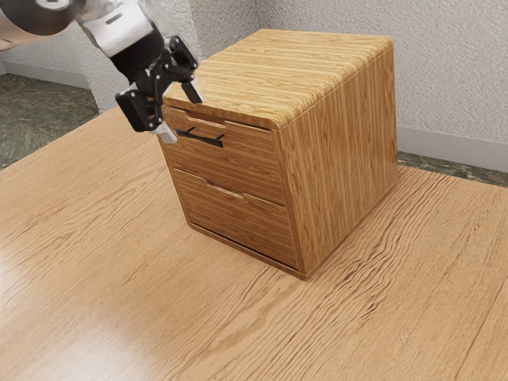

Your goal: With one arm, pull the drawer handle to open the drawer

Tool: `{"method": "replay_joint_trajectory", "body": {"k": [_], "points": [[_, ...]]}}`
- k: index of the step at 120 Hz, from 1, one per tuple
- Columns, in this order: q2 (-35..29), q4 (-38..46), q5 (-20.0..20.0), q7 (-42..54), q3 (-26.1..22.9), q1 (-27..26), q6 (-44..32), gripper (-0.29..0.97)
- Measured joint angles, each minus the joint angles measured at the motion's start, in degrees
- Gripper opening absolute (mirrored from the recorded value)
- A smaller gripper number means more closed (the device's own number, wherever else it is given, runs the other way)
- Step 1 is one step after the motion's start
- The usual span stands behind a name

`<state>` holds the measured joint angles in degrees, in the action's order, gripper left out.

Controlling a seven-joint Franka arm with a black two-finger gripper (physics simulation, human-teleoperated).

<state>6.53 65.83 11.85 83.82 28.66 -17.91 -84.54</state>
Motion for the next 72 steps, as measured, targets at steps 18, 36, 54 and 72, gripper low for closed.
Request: {"method": "replay_joint_trajectory", "body": {"k": [18, 36, 54, 72], "points": [[-11.0, 16.2, -6.7, 9.0, -7.6, 1.7, -9.4, 0.68], [-12.6, 22.2, -10.6, 16.1, -8.6, 2.1, -20.1, 0.68], [-11.7, 23.1, -11.9, 21.7, -8.4, 3.6, -26.1, 0.68], [-12.7, 24.1, -12.4, 26.0, -8.2, 4.6, -28.1, 0.68]]}}
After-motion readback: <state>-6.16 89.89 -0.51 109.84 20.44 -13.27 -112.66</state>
